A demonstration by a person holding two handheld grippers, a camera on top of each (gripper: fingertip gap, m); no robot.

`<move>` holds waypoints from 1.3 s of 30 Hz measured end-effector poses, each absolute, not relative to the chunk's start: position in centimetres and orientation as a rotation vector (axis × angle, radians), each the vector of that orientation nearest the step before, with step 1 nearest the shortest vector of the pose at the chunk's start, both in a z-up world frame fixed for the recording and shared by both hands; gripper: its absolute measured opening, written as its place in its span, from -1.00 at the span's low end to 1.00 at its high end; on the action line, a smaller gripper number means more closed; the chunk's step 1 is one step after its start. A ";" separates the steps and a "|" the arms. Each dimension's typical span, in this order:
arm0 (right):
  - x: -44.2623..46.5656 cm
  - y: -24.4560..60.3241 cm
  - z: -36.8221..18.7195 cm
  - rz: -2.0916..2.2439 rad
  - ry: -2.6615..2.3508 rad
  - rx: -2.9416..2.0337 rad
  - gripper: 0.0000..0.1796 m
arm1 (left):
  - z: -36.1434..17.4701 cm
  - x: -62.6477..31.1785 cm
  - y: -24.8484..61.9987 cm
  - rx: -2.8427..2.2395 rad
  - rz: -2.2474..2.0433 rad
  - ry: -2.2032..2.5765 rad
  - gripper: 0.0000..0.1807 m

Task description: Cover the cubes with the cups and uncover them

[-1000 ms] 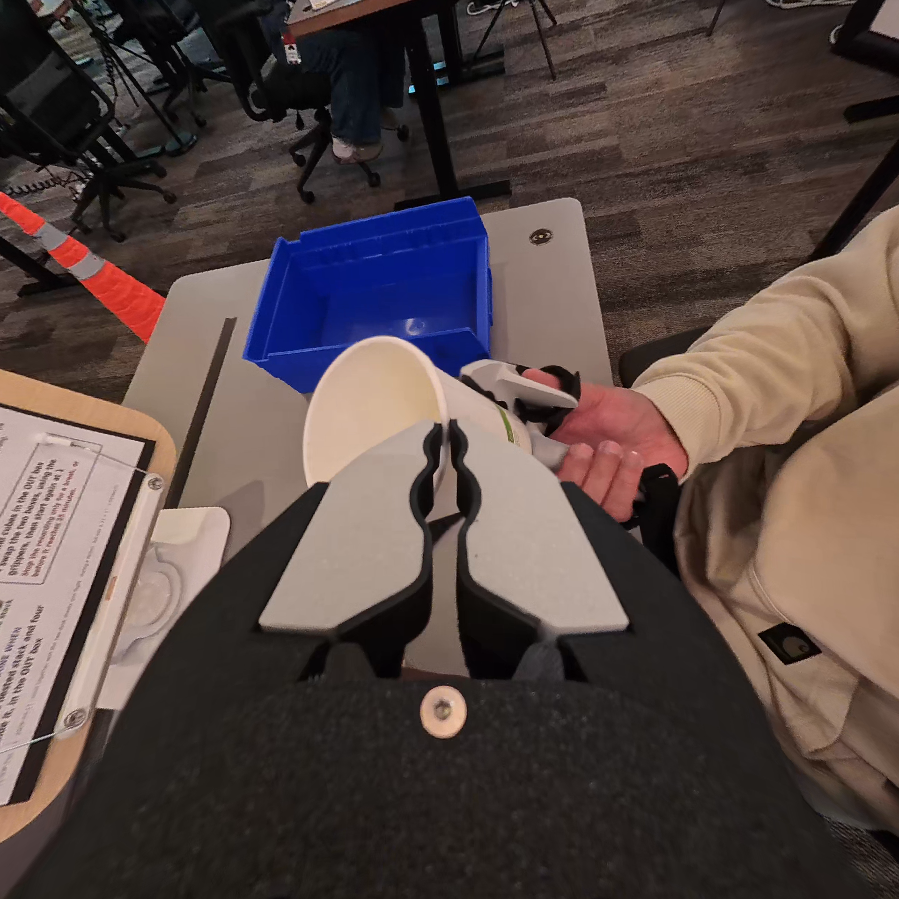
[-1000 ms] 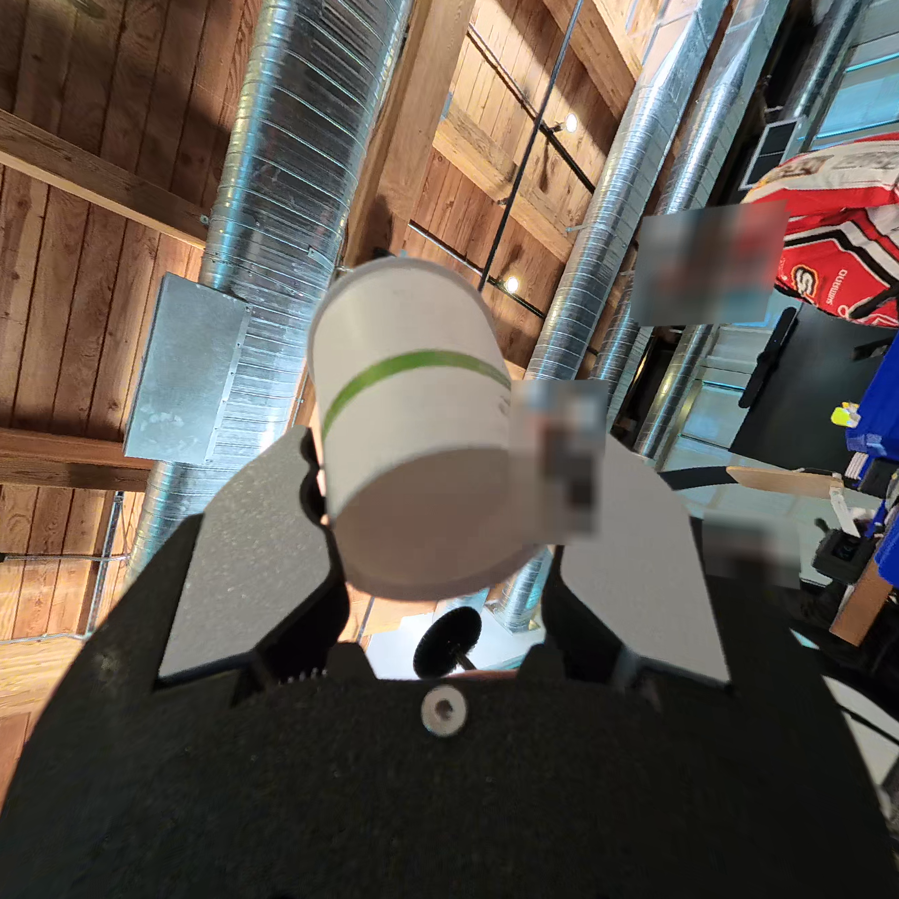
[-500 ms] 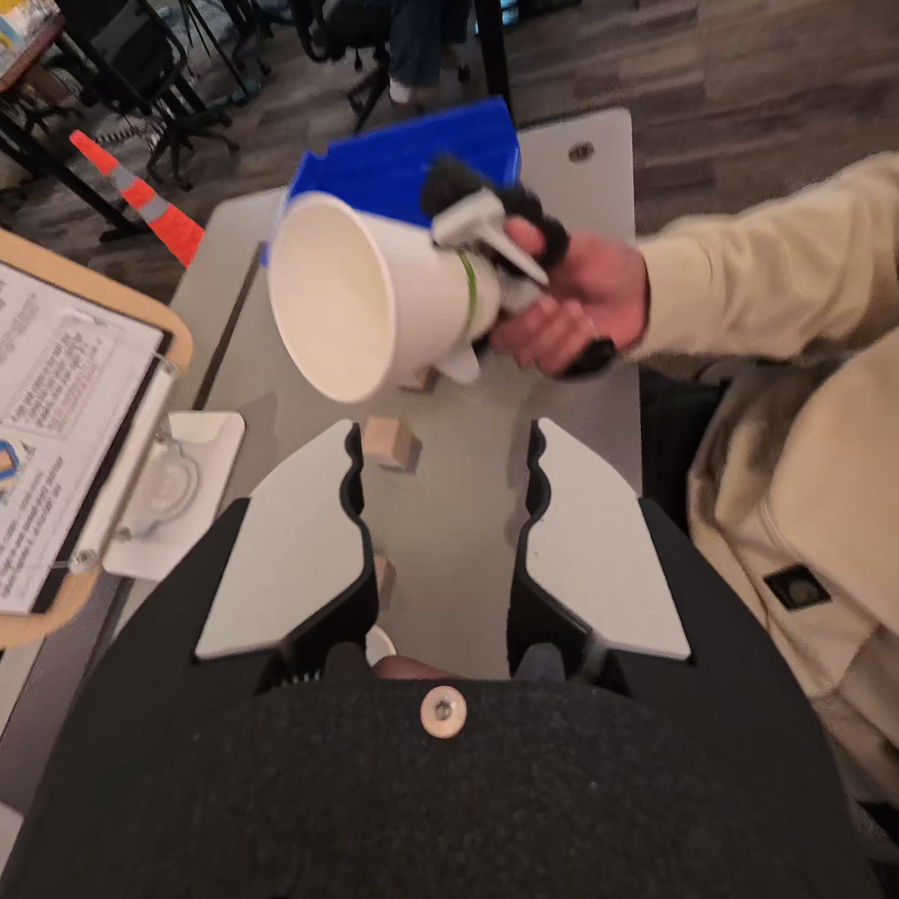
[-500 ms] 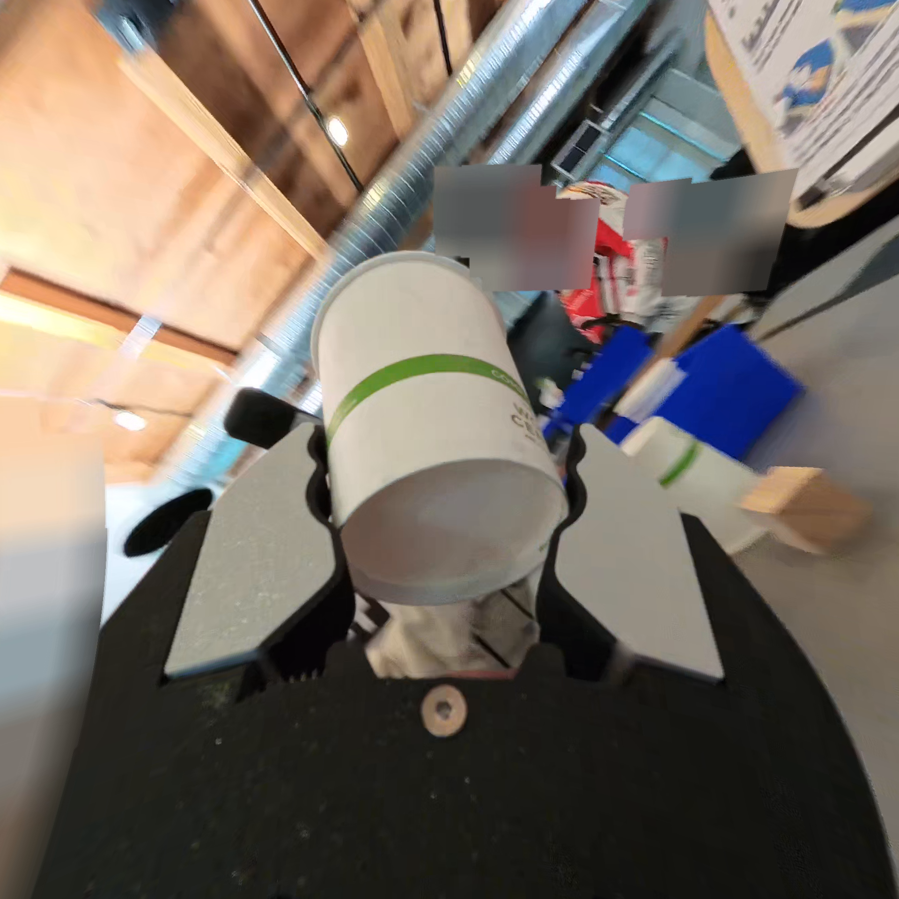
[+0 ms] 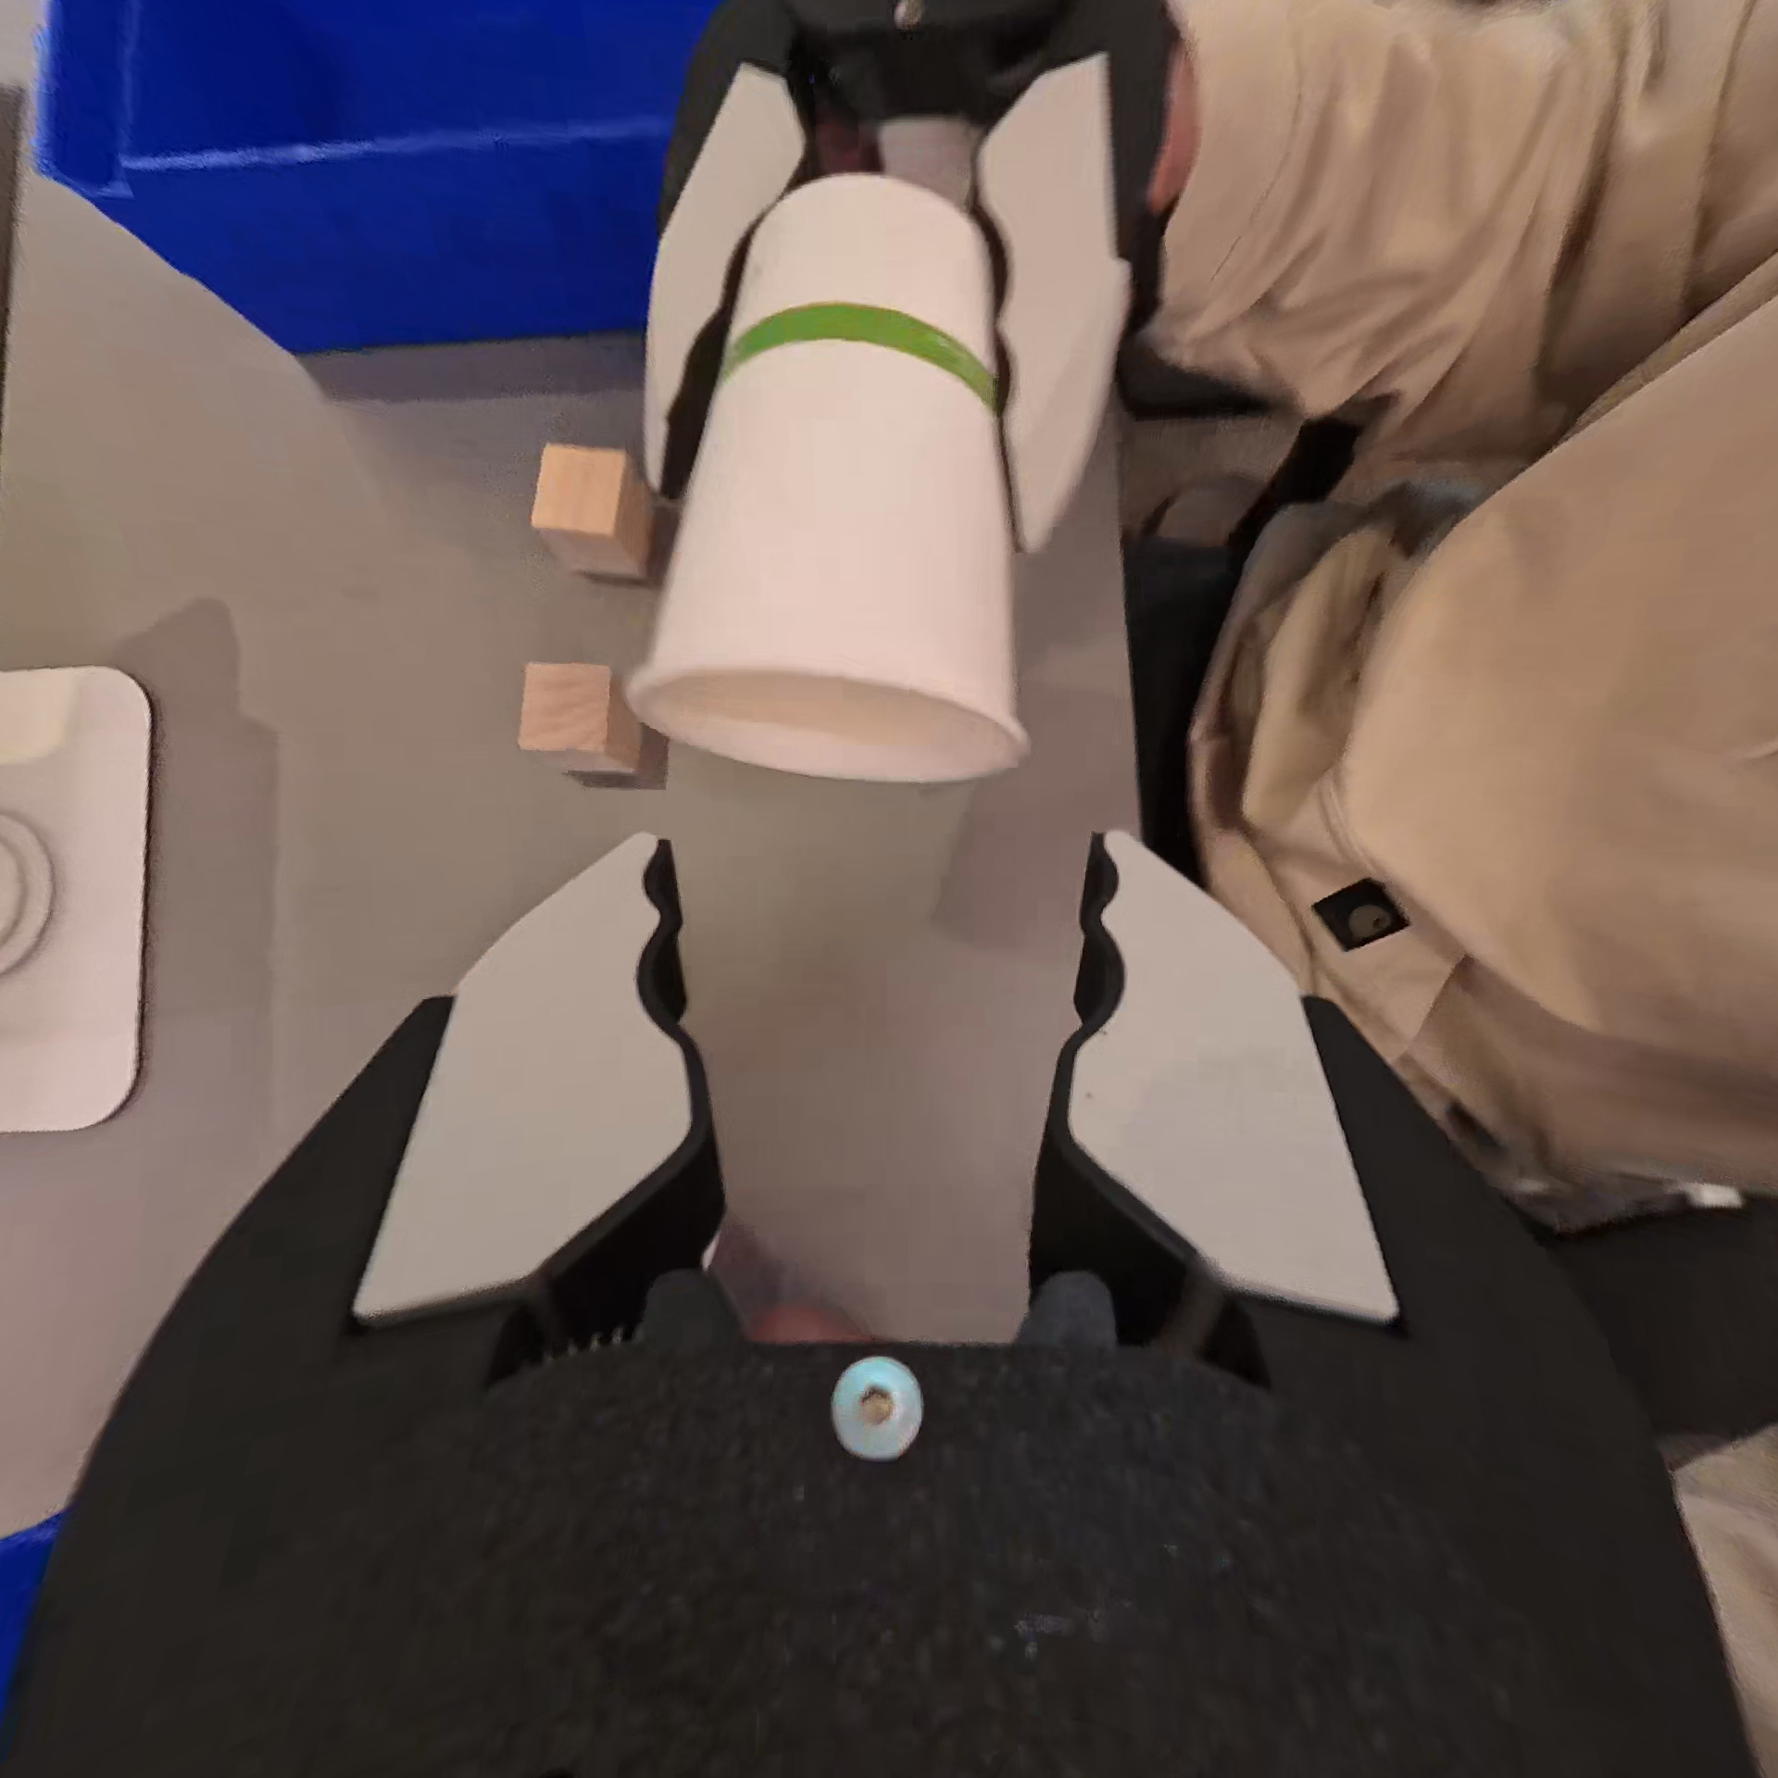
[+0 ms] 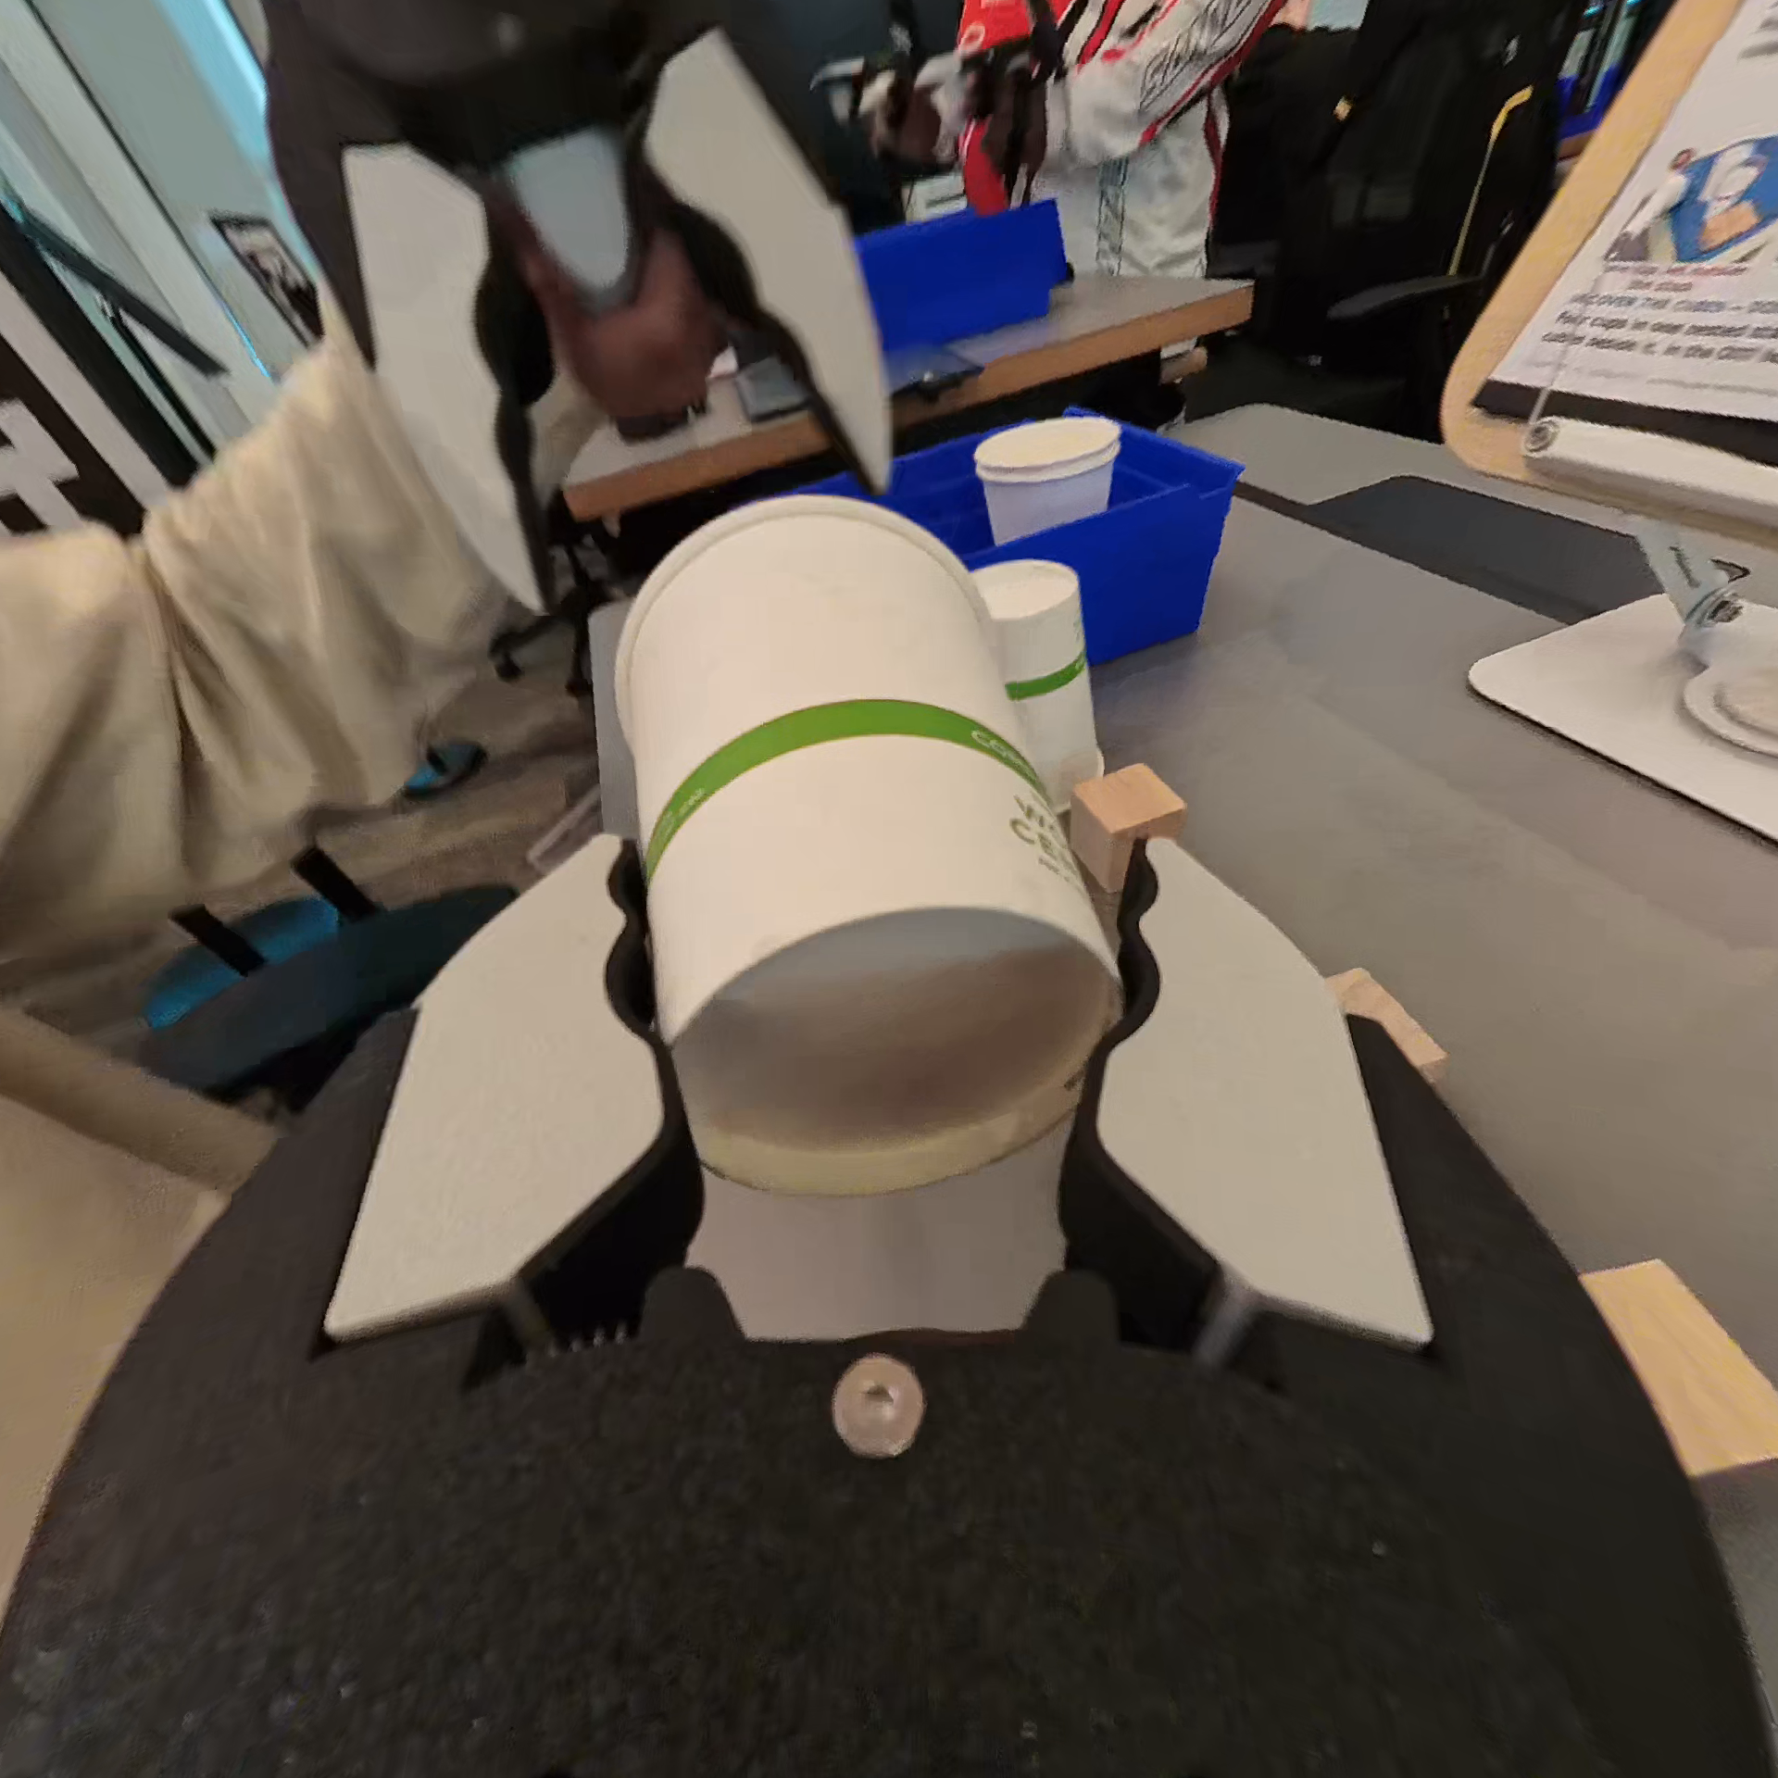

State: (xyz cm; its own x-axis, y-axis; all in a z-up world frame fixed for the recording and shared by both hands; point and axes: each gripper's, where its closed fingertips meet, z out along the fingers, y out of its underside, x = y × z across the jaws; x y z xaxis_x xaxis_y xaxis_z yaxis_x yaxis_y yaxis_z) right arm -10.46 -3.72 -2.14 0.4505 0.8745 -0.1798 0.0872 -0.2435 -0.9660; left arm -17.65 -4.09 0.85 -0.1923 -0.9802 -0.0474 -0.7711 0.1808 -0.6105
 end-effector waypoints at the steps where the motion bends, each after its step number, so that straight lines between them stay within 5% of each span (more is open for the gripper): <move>1: -10.6 -4.0 -2.4 0.918 -0.880 -1.660 0.04 | 0.3 -17.0 -3.8 -1.661 -0.587 2.088 -0.11; 8: -11.1 -4.9 -3.9 0.764 -0.995 -1.715 0.05 | -2.7 -13.2 -4.5 -1.629 -0.262 2.383 0.00; 24: -11.4 -4.4 -3.7 0.759 -0.942 -1.673 0.05 | -6.9 -12.6 -5.3 -1.655 -0.379 2.439 0.03; 28: -9.0 -3.1 -4.5 0.571 -0.920 -1.726 0.07 | -6.6 -13.4 -2.1 -1.732 -0.447 2.119 0.03; 33: -6.3 -2.1 -3.1 0.613 -0.767 -1.745 -0.04 | -4.9 -15.1 6.5 -1.911 -0.472 1.179 0.03; 39: -7.0 -2.1 -3.8 0.665 -0.777 -1.762 -0.10 | -9.3 -18.0 13.3 -2.068 -0.188 0.715 0.03</move>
State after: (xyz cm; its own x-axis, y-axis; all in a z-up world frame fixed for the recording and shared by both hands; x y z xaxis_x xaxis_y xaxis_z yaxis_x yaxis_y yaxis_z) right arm -7.01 -2.13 -3.77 0.6349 0.7696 -0.0688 0.1867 -0.2391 -0.9529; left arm -18.04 13.28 -9.29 0.8205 -0.5553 -0.1359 -0.4161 -0.4172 -0.8080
